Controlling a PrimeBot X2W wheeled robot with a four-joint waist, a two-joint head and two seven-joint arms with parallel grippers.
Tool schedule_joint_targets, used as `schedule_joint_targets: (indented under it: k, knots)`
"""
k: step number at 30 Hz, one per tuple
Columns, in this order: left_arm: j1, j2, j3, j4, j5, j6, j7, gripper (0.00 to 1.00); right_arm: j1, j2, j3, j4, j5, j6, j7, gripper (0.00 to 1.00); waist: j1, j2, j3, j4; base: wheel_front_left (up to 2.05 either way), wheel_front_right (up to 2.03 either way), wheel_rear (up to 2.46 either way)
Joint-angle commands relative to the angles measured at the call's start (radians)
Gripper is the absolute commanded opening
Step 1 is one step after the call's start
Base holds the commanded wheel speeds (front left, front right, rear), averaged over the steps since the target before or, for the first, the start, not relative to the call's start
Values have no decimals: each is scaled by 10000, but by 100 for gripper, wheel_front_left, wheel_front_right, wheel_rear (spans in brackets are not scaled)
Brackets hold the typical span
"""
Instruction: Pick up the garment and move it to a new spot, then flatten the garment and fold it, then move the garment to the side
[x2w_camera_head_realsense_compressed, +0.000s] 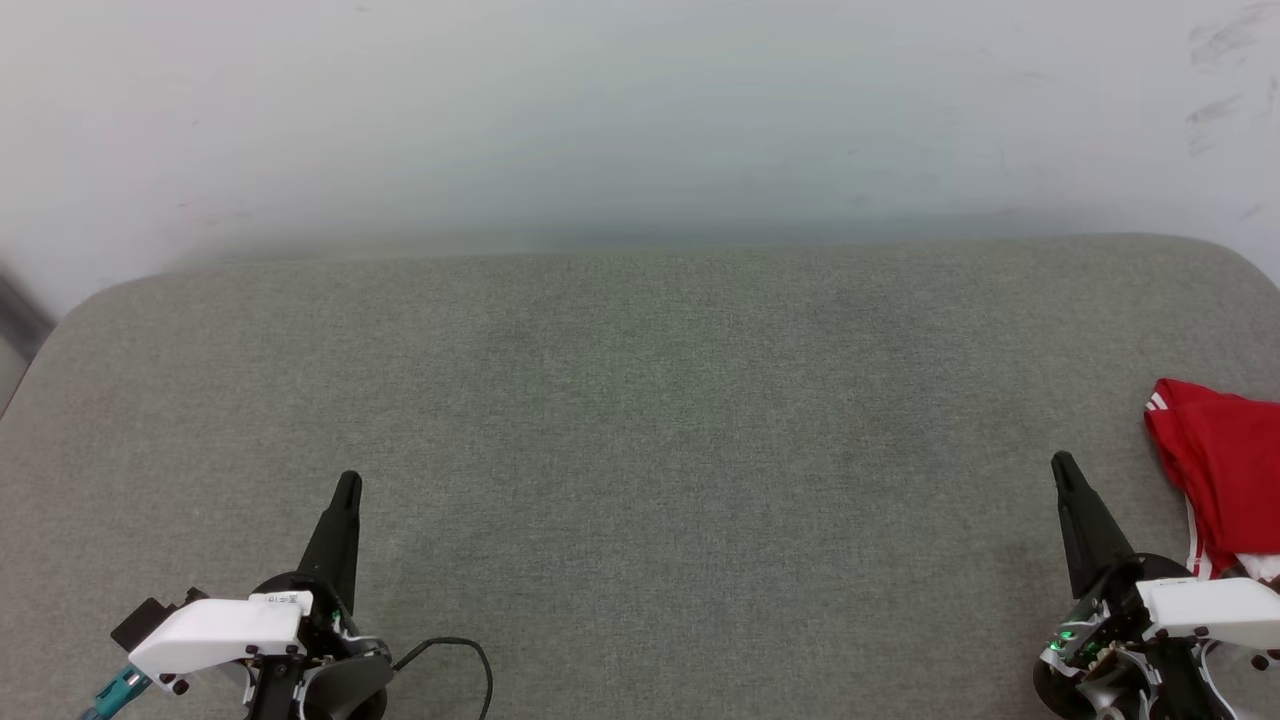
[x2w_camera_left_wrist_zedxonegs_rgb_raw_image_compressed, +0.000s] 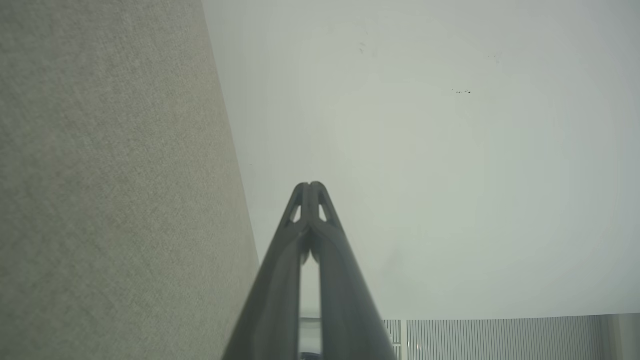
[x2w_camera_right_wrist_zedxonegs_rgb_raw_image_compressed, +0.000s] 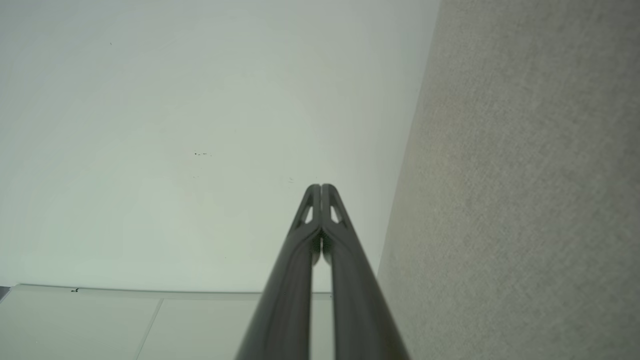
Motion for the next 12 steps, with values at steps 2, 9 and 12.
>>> schedule_joint_targets:
  k: [2, 9, 12]
  knots:
    - [-78, 5, 21, 7, 24, -44, 63, 0, -109, 35, -26, 2, -42, -3, 18, 0, 0, 0, 0, 1, 0, 0, 0]
    - [-79, -3, 33, 8, 38, -44, 56, 0, -111, 45, -39, 3, -54, -3, 35, 0, 0, 0, 0, 1, 0, 0, 0]
    - [-79, -7, 40, 8, 42, -44, 61, 0, -112, 49, -43, 4, -62, -3, 31, 0, 0, 0, 0, 1, 0, 0, 0]
